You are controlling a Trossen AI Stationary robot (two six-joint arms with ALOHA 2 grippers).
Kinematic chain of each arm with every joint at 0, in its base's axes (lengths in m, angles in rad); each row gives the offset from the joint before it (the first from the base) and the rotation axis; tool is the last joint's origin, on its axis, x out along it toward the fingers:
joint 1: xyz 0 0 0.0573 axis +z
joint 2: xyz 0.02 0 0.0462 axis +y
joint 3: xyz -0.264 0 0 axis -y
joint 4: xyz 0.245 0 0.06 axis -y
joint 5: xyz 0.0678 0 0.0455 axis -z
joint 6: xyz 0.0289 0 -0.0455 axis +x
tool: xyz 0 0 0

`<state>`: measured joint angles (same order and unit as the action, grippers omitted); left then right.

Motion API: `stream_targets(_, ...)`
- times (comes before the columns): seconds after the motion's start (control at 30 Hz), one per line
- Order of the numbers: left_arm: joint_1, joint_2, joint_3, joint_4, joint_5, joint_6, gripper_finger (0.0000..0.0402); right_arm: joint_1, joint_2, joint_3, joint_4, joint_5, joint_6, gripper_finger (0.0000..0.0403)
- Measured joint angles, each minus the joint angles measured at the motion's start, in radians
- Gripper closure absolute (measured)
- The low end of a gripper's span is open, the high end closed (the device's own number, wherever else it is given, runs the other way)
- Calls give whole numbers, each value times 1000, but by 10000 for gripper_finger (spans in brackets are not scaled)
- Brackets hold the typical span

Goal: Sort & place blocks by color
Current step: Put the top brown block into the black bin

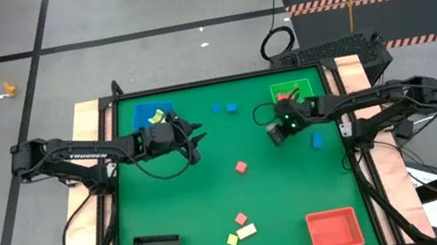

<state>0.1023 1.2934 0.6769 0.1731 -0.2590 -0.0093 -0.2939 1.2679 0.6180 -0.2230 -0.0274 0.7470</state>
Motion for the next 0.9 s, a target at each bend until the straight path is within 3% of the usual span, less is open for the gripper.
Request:
stream_targets(0.17, -14, 0, 0, 36, 32, -24, 249, 4, 0, 1, 272, -11, -205, 293)
stream_targets(0.3, -14, 0, 0, 107, 32, -139, 249, 12, 4, 1, 420, -6, -393, 293)
stream_targets(0.47, -11, 7, 0, 191, 33, -358, 249, 45, 9, 2, 592, 144, -610, 293)
stream_targets(0.67, -11, 10, 0, 251, 22, -421, 249, 109, 44, 2, 789, 332, -831, 293)
stream_targets(0.9, -13, 23, 0, 321, 19, -424, 249, 168, 122, 15, 960, 371, -969, 280)
